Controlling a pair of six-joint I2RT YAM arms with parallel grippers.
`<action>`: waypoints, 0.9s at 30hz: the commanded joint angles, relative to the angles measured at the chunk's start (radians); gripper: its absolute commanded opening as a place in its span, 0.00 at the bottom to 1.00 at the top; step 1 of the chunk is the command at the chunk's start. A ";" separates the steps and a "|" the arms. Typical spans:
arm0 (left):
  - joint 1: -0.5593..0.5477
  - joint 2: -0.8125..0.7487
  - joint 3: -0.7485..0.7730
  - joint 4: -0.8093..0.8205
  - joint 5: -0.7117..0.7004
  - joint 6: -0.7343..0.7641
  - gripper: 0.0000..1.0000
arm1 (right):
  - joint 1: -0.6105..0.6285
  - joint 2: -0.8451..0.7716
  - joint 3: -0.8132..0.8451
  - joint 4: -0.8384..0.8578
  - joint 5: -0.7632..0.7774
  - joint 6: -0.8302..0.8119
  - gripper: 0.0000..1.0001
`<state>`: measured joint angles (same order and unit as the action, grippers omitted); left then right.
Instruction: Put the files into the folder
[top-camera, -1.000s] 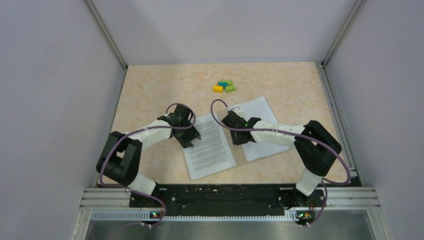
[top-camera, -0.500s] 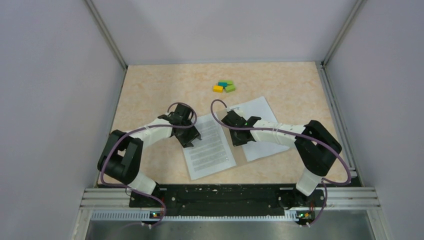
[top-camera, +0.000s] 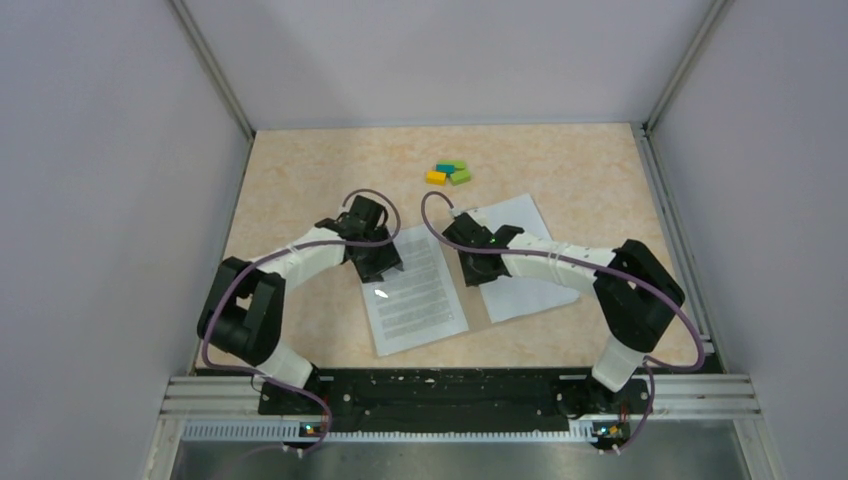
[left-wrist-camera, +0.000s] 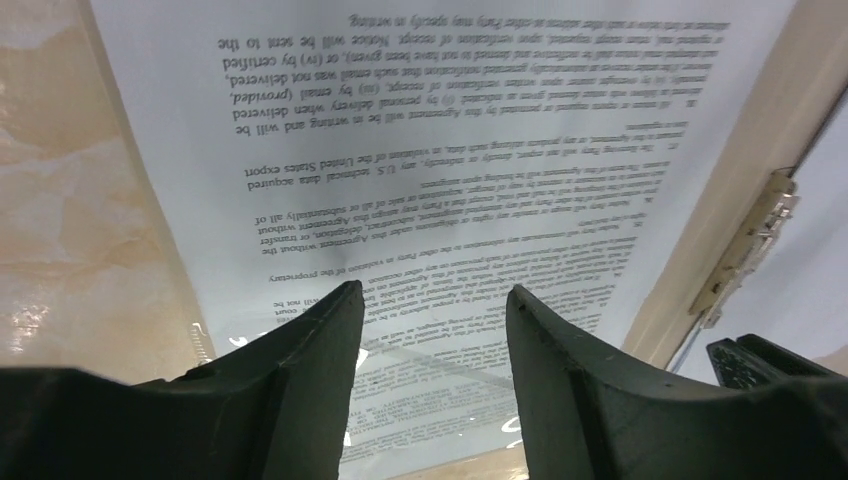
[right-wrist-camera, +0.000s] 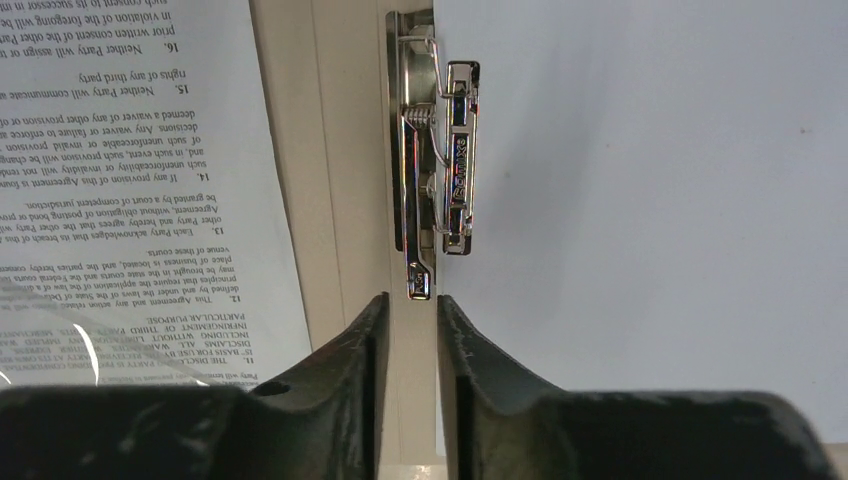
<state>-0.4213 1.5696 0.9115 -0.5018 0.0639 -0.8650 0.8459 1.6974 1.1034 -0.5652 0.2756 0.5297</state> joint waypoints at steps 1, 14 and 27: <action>0.005 -0.081 0.075 -0.020 0.010 0.073 0.62 | -0.009 -0.042 0.051 0.004 0.044 -0.015 0.28; 0.166 -0.316 -0.049 -0.095 0.020 0.165 0.80 | -0.010 0.078 0.116 0.050 0.106 -0.089 0.47; 0.231 -0.418 -0.211 -0.053 0.100 0.170 0.81 | -0.010 0.182 0.133 0.067 0.136 -0.091 0.39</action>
<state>-0.1970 1.1675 0.7238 -0.5888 0.1349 -0.7063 0.8459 1.8530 1.2007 -0.5144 0.3798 0.4446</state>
